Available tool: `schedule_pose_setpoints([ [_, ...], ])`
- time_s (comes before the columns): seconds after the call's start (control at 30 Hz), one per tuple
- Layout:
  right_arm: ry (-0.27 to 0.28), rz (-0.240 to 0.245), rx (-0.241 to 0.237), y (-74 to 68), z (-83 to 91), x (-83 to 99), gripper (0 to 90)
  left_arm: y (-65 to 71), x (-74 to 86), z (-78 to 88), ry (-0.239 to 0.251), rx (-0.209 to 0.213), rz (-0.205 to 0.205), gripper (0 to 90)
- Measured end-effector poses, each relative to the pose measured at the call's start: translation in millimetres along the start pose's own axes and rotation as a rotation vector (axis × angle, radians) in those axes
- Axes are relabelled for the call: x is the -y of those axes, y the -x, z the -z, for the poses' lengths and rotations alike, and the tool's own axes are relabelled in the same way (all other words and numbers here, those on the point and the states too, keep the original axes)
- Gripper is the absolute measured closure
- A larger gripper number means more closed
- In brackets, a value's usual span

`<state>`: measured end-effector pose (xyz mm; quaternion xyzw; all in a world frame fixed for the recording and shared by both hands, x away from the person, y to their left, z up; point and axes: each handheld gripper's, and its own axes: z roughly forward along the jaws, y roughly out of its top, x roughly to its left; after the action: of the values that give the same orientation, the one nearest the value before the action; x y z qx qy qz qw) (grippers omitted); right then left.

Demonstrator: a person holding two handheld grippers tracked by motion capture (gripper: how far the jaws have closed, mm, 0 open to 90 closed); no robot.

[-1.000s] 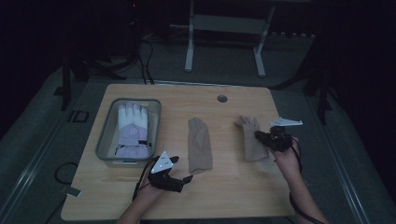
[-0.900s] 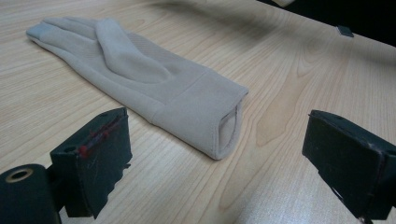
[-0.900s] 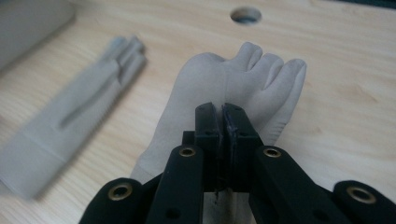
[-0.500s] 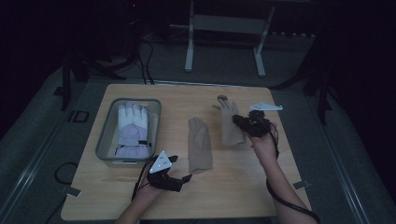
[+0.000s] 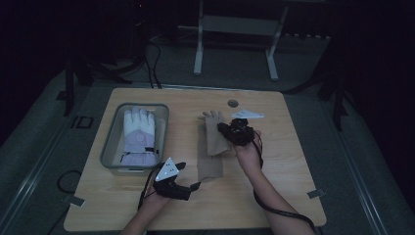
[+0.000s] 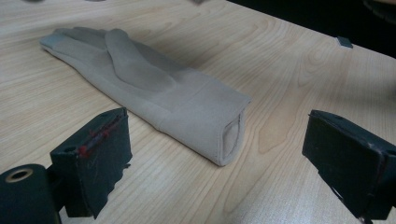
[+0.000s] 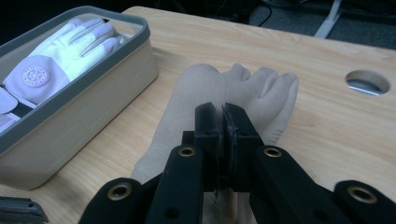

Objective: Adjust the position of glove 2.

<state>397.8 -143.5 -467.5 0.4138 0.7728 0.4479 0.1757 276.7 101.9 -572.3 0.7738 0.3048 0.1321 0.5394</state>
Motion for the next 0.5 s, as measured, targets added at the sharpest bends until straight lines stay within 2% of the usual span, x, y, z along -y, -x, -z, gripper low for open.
schedule_pose_setpoints([
  [0.23,-0.059,-0.035,-0.023,-14.5,-16.7,29.5,85.0,0.6,0.0,-0.9,-0.005,0.002,-0.002,8.1],
  [0.5,-0.155,-0.018,-0.036,-28.3,-32.2,58.8,84.2,1.1,0.1,-1.2,-0.006,0.001,-0.004,8.1],
])
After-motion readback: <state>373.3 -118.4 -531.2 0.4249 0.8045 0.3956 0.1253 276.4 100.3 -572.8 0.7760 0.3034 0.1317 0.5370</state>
